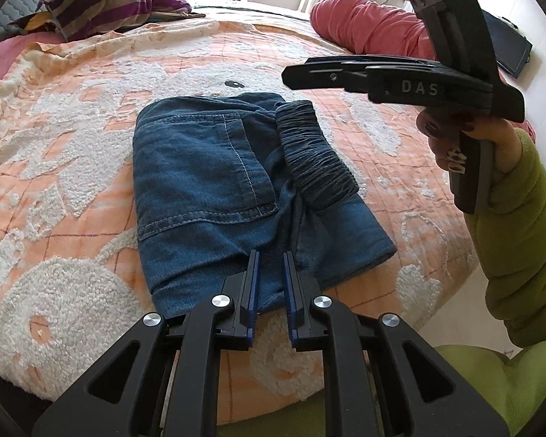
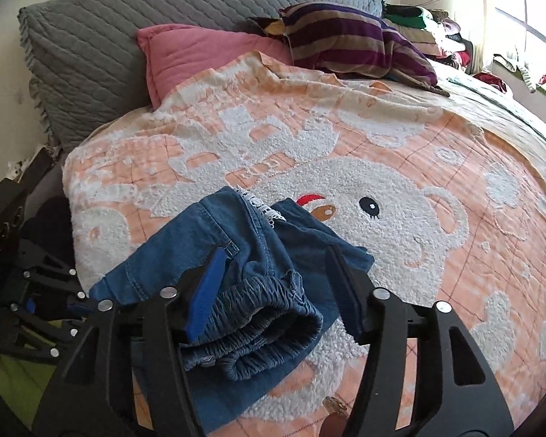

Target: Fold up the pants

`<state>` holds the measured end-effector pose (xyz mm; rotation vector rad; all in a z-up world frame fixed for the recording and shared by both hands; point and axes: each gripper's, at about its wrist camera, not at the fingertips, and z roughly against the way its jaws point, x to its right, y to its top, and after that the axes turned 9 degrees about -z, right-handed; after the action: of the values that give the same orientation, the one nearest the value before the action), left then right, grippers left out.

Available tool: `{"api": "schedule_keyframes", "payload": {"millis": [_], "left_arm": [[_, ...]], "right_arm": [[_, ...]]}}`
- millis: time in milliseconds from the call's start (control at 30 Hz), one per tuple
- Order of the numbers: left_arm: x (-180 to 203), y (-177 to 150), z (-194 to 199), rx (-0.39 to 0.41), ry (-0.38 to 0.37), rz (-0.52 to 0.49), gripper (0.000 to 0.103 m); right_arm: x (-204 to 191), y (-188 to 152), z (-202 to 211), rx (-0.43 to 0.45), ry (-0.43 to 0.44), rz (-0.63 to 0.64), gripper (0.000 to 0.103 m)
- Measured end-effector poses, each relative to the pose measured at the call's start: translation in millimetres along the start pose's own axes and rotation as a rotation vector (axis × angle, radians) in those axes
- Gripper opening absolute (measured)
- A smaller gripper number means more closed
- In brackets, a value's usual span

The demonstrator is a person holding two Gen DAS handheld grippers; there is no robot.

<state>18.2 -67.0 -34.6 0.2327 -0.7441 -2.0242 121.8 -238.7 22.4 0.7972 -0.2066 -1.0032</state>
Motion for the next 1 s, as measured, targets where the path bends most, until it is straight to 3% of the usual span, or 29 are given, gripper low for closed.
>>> {"api": "schedule_keyframes", "payload": {"millis": [333, 400, 433, 467, 600, 767, 1000], "left_arm": [[10.0, -6.8, 6.9, -0.01, -0.01, -0.022, 0.012], [12.1, -8.7, 8.3, -0.013, -0.054, -0.022, 0.03], [13.7, -9.4, 9.5, -0.009, -0.086, -0.022, 0.048], [17.5, -10.0, 13.5, -0.001, -0.089, -0.037, 0.049], [12.5, -8.6, 33.2, 0.044, -0.076, -0.02, 0.049], [-13.4, -6.3, 62.9, 0.114, -0.007, 0.053, 0.057], [-64.8, 8.2, 68.8, 0.132, 0.083, 0.186, 0.057]], "right_arm": [[1.8, -8.7, 32.0, 0.06, -0.011, -0.016, 0.062], [-0.3, -12.9, 38.8, 0.07, -0.012, -0.01, 0.062], [-2.1, -15.2, 41.6, 0.071, -0.006, -0.006, 0.062], [-4.3, -17.3, 44.7, 0.074, 0.003, 0.001, 0.062], [-16.1, -25.8, 58.0, 0.087, 0.041, 0.054, 0.062], [-34.6, -34.9, 70.4, 0.095, 0.093, 0.131, 0.063], [-81.9, -61.4, 63.0, 0.031, 0.164, 0.315, 0.063]]}}
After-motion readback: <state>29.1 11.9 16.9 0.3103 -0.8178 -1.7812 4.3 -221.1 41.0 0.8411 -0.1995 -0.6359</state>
